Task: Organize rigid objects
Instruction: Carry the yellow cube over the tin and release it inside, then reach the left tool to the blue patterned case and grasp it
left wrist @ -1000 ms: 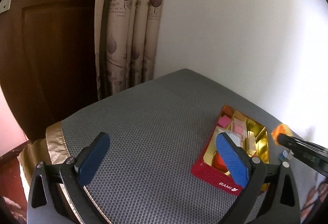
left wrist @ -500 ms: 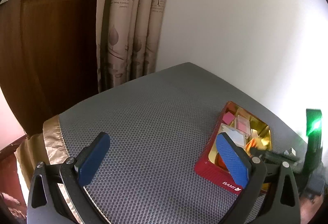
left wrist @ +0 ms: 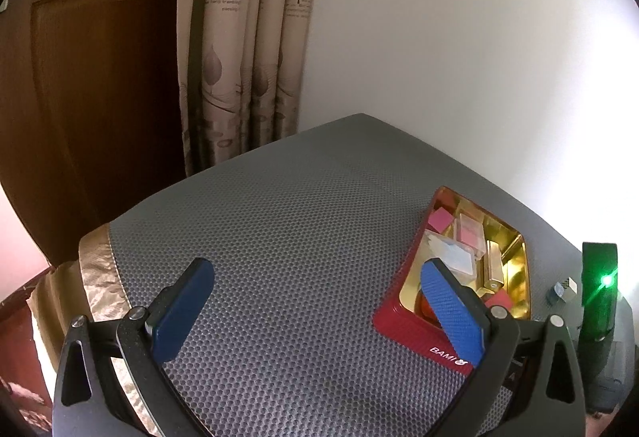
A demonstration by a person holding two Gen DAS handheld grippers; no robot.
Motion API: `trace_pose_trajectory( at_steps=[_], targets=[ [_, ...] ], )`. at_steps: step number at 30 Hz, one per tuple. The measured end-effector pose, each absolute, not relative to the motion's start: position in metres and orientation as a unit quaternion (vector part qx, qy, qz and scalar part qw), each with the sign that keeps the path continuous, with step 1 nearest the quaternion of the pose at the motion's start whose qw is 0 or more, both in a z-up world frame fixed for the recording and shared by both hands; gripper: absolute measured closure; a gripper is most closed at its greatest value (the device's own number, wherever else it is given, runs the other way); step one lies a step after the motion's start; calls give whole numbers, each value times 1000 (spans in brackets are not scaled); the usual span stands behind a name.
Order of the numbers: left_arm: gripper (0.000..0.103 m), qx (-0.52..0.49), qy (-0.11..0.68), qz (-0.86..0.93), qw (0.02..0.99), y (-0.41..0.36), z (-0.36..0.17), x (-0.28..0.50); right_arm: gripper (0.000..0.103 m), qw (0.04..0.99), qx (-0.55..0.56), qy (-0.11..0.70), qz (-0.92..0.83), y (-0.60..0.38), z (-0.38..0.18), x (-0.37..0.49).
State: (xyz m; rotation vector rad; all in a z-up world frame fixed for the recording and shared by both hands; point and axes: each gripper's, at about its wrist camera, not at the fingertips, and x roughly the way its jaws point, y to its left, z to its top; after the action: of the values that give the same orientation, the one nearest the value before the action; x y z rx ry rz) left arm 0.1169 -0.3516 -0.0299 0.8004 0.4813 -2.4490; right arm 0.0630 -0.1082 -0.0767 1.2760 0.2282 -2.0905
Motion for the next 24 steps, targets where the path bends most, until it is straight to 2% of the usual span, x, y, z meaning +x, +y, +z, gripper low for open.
trace_pose_trajectory(
  at_steps=[6, 13, 15, 16, 21, 24],
  targets=[
    [1, 301, 176, -903, 252, -348, -32, 114, 70, 311, 507, 69, -801, -93, -84, 55],
    [1, 305, 146, -911, 235, -332, -31, 109, 66, 314, 430, 13, -846, -32, -35, 77],
    [1, 307, 132, -917, 217, -322, -32, 105, 47, 275, 412, -2, -868, 4, -25, 81],
    [1, 310, 125, -921, 200, -314, -32, 103, 45, 258, 410, -13, -874, 23, -25, 82],
    [1, 314, 56, -938, 137, -260, -37, 97, 45, 164, 412, -14, -896, 113, -43, 97],
    [1, 332, 24, -939, 87, -219, -47, 91, 45, 126, 418, -46, -899, 161, -56, 112]
  ],
)
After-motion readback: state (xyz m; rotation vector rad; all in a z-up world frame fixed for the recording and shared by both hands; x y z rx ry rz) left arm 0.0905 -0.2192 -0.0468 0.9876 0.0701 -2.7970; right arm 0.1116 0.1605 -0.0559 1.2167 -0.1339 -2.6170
